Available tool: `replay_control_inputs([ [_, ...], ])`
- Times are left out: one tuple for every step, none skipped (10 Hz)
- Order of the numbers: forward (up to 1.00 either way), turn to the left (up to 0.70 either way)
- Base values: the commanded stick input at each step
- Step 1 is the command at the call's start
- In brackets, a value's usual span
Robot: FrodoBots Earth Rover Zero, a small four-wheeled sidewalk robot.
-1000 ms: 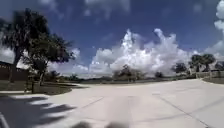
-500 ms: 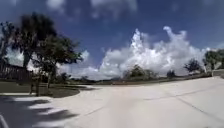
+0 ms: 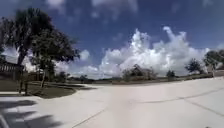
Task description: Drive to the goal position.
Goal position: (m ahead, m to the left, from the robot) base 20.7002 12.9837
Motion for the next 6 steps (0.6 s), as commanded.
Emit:
replay_control_inputs([
  [0.85,0.00],
  [0.85,0.00],
  [0.85,0.00],
  [0.85,0.00],
  [0.85,0.00],
  [0.85,0.00],
])
